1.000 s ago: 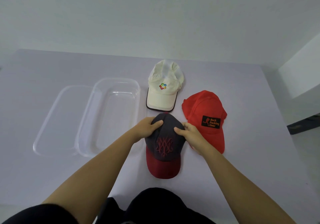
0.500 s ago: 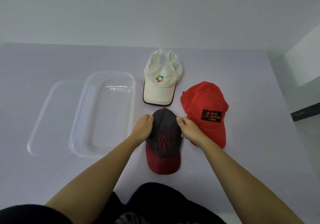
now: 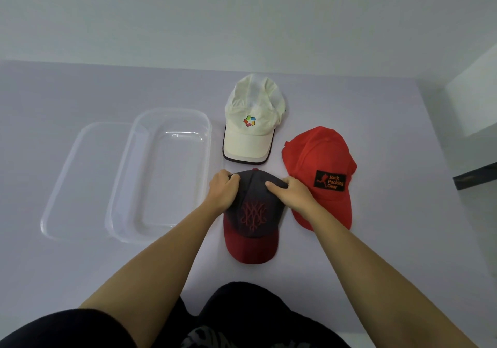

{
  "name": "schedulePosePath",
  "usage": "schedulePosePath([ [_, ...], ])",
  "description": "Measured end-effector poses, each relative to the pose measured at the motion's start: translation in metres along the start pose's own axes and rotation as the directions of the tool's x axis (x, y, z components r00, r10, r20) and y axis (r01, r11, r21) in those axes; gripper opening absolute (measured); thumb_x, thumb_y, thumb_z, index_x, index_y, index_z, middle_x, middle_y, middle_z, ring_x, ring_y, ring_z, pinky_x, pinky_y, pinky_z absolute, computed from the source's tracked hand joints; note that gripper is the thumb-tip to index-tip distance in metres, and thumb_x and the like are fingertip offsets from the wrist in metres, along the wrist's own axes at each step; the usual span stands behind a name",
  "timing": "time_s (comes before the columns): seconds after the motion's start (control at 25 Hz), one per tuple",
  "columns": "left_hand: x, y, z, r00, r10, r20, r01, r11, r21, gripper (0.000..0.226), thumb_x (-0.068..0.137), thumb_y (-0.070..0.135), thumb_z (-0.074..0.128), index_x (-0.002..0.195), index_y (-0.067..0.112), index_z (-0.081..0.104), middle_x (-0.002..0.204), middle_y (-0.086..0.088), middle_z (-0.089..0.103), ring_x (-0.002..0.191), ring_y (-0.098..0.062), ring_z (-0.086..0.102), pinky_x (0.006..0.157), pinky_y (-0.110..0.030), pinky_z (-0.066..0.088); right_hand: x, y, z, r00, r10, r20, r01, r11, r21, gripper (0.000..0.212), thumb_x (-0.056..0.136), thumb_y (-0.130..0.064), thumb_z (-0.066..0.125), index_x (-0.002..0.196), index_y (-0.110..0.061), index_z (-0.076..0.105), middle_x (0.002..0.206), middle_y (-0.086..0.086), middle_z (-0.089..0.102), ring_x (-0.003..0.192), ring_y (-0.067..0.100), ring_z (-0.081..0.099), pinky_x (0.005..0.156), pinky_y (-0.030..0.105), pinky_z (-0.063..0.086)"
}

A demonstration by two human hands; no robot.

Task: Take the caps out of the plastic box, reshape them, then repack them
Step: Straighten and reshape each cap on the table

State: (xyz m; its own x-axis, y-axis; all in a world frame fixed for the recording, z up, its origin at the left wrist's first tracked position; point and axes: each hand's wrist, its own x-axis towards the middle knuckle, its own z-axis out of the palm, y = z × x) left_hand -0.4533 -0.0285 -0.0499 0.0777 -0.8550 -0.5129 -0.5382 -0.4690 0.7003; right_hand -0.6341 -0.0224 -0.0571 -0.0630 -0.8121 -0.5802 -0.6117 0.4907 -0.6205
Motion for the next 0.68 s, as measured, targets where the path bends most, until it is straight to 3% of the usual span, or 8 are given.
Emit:
schedulePosePath([
  [0.12, 0.002, 0.0, -0.002, 1.0, -0.027, 0.015, 0.026, 0.999, 0.047, 0.028, 0.085, 0.022, 0.037, 0.06, 0.016, 0.024, 0.061, 0.0, 0.032, 0.058, -0.018, 0.031, 0.052, -0.03, 0.025, 0.002, -0.004, -0.003, 1.0, -0.007, 0.03, 0.008, 0.999, -0.041, 0.045, 0.086, -0.051, 0.055, 0.102, -0.01, 0.056, 0.094, 0.002, 0.059, 0.089, 0.021, 0.058, 0.075, 0.032, 0.044],
  [0.24, 0.005, 0.007, -0.002, 0.995, -0.075, 0.069, 0.078, 0.996, -0.035, 0.023, 0.09, 0.022, 0.033, 0.068, 0.015, 0.035, 0.073, 0.001, 0.039, 0.065, -0.015, 0.034, 0.057, -0.029, 0.028, 0.002, -0.012, -0.002, 0.996, 0.038, 0.084, -0.043, 0.997, 0.059, 0.036, 0.096, -0.048, 0.032, 0.102, -0.015, 0.047, 0.079, 0.002, 0.052, 0.067, 0.015, 0.053, 0.064, 0.03, 0.044],
  [0.36, 0.005, 0.01, -0.001, 0.998, -0.041, 0.044, 0.042, 0.999, -0.012, 0.018, 0.088, 0.021, 0.034, 0.072, 0.013, 0.037, 0.075, -0.002, 0.041, 0.07, -0.018, 0.036, 0.058, -0.029, 0.03, 0.002, -0.012, 0.0, 0.999, -0.011, 0.051, 0.02, 0.985, -0.171, 0.044, 0.1, -0.043, 0.024, 0.114, -0.006, 0.043, 0.1, 0.018, 0.06, 0.086, 0.032, 0.059, 0.072, 0.036, 0.041],
  [0.44, 0.006, 0.005, 0.003, 0.999, -0.037, 0.017, 0.037, 0.998, 0.053, 0.021, 0.081, 0.028, 0.034, 0.068, 0.012, 0.038, 0.075, -0.014, 0.049, 0.072, -0.026, 0.042, 0.062, -0.035, 0.036, 0.002, -0.007, 0.001, 0.998, -0.059, 0.015, 0.061, 0.94, -0.335, 0.045, 0.099, -0.044, 0.026, 0.114, -0.005, 0.042, 0.11, 0.025, 0.059, 0.1, 0.04, 0.056, 0.076, 0.039, 0.04],
  [0.48, 0.006, 0.004, 0.004, 0.999, -0.041, 0.006, 0.04, 0.996, 0.083, 0.027, 0.079, 0.03, 0.034, 0.073, 0.006, 0.044, 0.087, -0.023, 0.055, 0.077, -0.034, 0.048, 0.067, -0.04, 0.041, 0.003, -0.005, 0.002, 0.997, -0.071, 0.004, 0.068, 0.928, -0.367, 0.045, 0.099, -0.044, 0.026, 0.114, -0.005, 0.042, 0.112, 0.026, 0.058, 0.103, 0.041, 0.056, 0.076, 0.039, 0.04],
  [0.56, 0.006, 0.004, 0.008, 0.998, -0.065, 0.021, 0.062, 0.994, 0.085, 0.037, 0.085, 0.029, 0.033, 0.099, -0.002, 0.049, 0.109, -0.025, 0.056, 0.095, -0.038, 0.053, 0.081, -0.045, 0.044, 0.004, -0.006, 0.004, 0.997, -0.067, -0.022, 0.054, 0.923, -0.381, 0.045, 0.1, -0.041, 0.024, 0.116, -0.004, 0.043, 0.115, 0.025, 0.055, 0.106, 0.041, 0.054, 0.078, 0.041, 0.041],
  [0.68, 0.006, 0.007, 0.008, 0.996, -0.083, 0.038, 0.08, 0.994, 0.071, 0.03, 0.091, 0.024, 0.027, 0.104, 0.006, 0.046, 0.113, -0.016, 0.054, 0.099, -0.031, 0.05, 0.088, -0.043, 0.041, 0.005, -0.008, 0.007, 0.994, -0.076, -0.072, 0.042, 0.919, -0.392, 0.044, 0.101, -0.035, 0.021, 0.119, -0.004, 0.046, 0.119, 0.022, 0.052, 0.108, 0.039, 0.052, 0.081, 0.041, 0.04],
])
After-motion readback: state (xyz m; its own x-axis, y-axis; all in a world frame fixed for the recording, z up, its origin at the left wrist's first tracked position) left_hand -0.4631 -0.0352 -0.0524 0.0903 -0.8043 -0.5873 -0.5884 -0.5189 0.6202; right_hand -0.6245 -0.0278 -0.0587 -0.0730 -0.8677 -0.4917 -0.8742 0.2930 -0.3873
